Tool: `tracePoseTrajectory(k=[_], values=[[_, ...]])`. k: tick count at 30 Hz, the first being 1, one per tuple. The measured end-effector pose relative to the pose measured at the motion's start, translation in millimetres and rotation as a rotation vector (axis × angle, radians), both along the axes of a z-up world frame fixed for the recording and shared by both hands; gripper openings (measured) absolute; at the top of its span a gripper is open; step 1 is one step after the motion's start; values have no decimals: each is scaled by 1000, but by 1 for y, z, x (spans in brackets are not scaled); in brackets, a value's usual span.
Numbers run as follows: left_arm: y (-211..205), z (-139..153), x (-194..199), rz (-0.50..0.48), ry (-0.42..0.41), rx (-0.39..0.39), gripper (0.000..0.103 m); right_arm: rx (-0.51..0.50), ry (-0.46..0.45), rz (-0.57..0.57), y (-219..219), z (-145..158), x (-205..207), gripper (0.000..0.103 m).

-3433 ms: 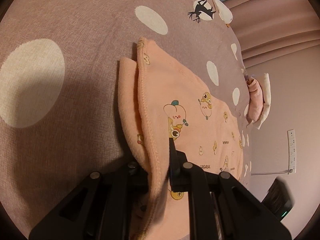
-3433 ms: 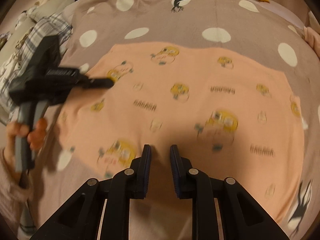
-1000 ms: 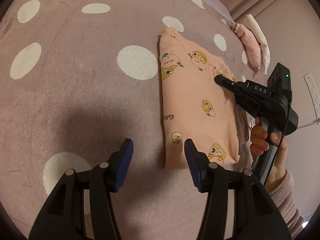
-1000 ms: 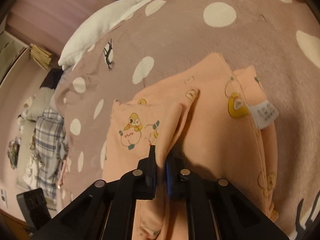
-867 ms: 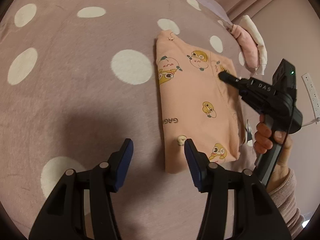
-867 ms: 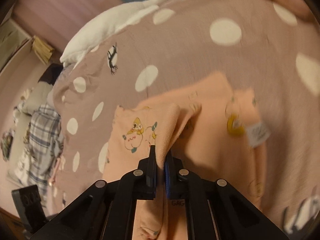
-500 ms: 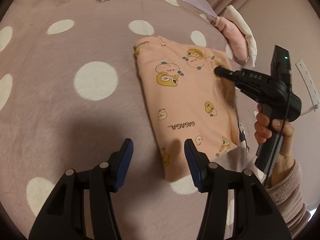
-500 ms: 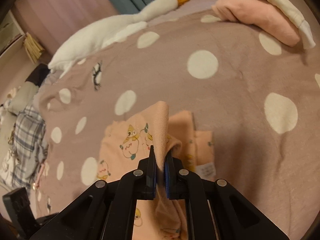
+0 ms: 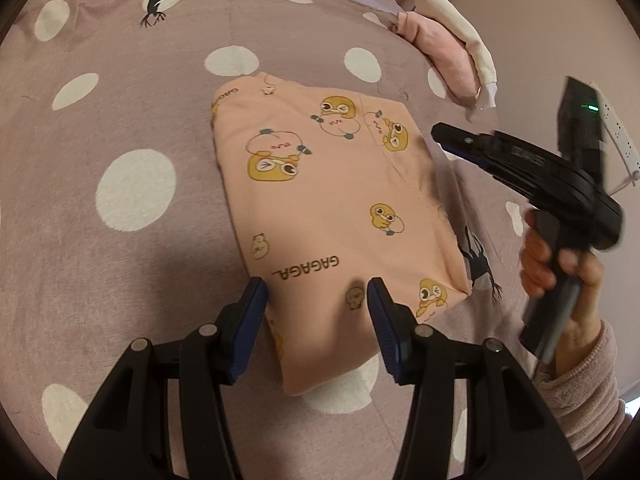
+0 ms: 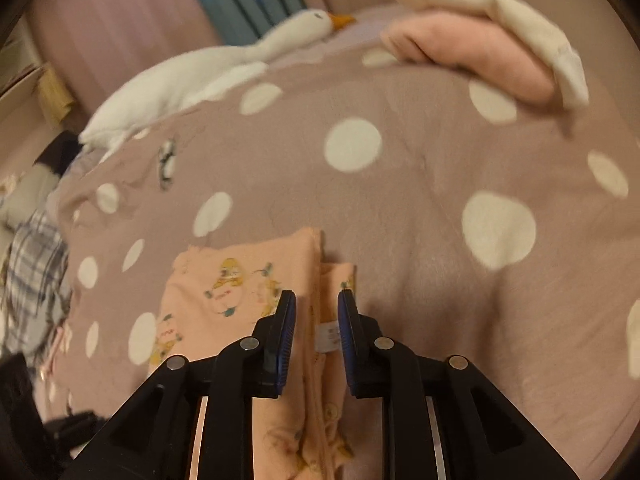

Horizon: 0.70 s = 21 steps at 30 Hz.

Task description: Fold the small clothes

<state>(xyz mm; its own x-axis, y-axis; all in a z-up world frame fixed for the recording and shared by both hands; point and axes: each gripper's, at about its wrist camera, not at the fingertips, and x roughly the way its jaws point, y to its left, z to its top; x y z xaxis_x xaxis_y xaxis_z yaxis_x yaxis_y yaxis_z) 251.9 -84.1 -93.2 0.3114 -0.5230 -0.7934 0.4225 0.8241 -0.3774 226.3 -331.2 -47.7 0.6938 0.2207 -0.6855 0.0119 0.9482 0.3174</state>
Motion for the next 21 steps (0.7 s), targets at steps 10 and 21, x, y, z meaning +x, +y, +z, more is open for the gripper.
tracePoseTrajectory(k=[10, 21], values=[[-14, -15, -5, -19, -51, 131, 43, -160, 16, 242, 47, -19, -48, 20], [-14, -21, -8, -22, -61, 182, 45, -175, 50, 115, 18, -25, -54, 20]])
